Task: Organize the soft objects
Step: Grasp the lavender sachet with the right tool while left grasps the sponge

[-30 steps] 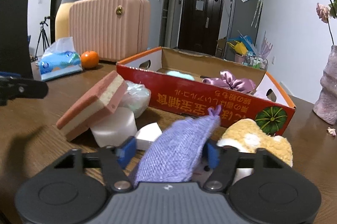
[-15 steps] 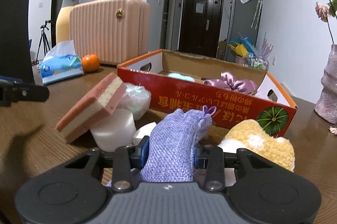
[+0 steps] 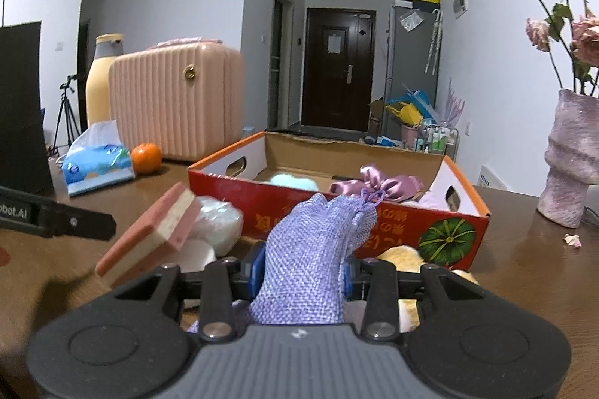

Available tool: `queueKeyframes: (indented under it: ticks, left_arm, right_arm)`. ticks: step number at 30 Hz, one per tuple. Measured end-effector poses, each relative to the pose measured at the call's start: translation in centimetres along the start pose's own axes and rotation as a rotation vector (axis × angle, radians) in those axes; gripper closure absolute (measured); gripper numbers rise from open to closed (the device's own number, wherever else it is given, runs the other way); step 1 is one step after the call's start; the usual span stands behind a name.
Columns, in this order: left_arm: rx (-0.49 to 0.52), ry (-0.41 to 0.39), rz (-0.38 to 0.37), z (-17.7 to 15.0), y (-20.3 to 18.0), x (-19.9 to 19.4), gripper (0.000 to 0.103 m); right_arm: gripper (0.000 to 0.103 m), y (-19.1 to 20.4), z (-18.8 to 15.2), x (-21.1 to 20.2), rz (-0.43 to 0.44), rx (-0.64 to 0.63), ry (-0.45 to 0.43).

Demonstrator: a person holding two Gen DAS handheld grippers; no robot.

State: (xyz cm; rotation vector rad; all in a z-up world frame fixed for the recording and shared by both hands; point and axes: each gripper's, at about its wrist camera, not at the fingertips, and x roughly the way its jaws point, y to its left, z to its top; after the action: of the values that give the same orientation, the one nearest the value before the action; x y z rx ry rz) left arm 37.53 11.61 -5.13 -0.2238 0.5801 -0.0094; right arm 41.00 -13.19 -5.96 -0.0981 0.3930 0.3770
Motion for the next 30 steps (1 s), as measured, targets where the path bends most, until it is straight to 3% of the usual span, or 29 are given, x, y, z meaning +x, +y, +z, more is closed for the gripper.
queueKeyframes:
  ticks: [9,20,30]
  left_arm:
    - [-0.123,-0.004,-0.054,0.6,-1.9,0.4,0.000]
    - [-0.254,0.031,0.019,1.1,-2.2,2.4,0.000]
    - [-0.293,0.087,0.058,0.5,-1.6,4.3,0.000]
  right_arm:
    - [0.066,-2.2,0.5,-0.5,-0.025,0.044,-0.038]
    - [0.066,-4.4,0.5,-0.8,-0.065,0.069,-0.053]
    - [0.066,-5.2,0.3,-0.6,-0.077,0.077,-0.048]
